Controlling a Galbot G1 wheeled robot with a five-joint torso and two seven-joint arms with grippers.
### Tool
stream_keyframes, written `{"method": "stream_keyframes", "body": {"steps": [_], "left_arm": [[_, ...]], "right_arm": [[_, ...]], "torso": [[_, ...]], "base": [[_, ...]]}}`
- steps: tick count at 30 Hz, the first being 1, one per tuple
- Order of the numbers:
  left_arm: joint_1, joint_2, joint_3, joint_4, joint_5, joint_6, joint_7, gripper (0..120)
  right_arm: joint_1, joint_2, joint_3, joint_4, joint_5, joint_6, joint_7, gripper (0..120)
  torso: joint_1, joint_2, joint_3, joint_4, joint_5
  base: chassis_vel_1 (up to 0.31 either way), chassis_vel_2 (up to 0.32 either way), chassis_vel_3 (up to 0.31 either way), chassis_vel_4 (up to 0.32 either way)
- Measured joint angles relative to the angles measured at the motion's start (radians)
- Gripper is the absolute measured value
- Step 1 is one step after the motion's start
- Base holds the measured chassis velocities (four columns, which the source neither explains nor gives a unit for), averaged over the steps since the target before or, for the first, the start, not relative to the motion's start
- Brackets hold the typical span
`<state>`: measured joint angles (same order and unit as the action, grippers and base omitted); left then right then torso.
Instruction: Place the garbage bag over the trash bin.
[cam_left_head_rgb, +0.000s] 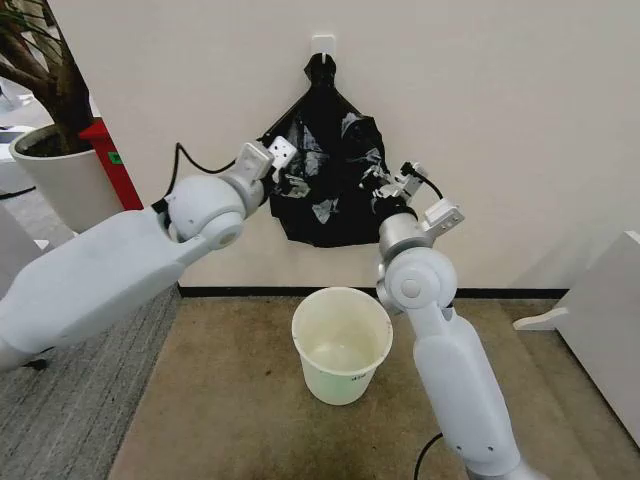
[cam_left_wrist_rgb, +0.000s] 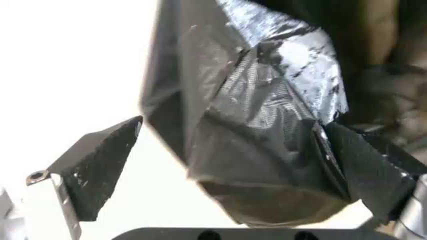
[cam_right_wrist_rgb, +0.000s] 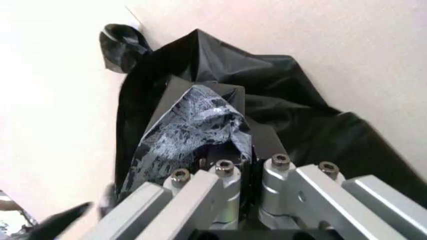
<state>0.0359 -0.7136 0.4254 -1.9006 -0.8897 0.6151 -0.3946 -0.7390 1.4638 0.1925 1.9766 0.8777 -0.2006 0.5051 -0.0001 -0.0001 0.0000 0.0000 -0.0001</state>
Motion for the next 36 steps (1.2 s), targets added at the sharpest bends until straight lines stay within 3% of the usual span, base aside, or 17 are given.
{"method": "stream_keyframes", "body": {"steps": [3,11,14,27,36], "left_arm": [[0.019,0.018,-0.024,-0.01,-0.005,-0.015,-0.019,100],[0.139,0.088,-0.205,-0.057,-0.056,-0.066,-0.099,100],[0.16,0.104,-0.226,-0.082,-0.073,-0.082,-0.091,100],[0.15,0.088,-0.148,-0.158,-0.075,-0.086,-0.032,100],[0.114,0.043,-0.075,-0.109,-0.04,-0.079,-0.023,100]], "right_arm": [[-0.006,-0.001,0.002,-0.002,-0.006,0.0,-0.004,0],[-0.03,-0.004,-0.003,-0.01,-0.041,0.0,-0.02,0],[-0.029,-0.004,-0.01,-0.01,-0.046,0.0,-0.02,0],[-0.014,0.014,-0.045,-0.018,-0.087,0.001,-0.018,0],[-0.013,0.017,-0.053,-0.014,-0.091,0.004,-0.018,0]], "torso": [[0.0,0.0,0.0,0.0001,0.0],[0.0,0.0,0.0,0.0002,-0.0001],[0.0,0.0,0.0,0.0001,0.0003],[0.0,0.0,0.0,-0.0001,0.0002],[0.0,0.0,0.0,-0.0001,0.0002]], "base": [[0.0,0.0,0.0,0.0],[0.0,0.0,0.0,0.0],[0.0,0.0,0.0,0.0],[0.0,0.0,0.0,0.0],[0.0,0.0,0.0,0.0]]}}
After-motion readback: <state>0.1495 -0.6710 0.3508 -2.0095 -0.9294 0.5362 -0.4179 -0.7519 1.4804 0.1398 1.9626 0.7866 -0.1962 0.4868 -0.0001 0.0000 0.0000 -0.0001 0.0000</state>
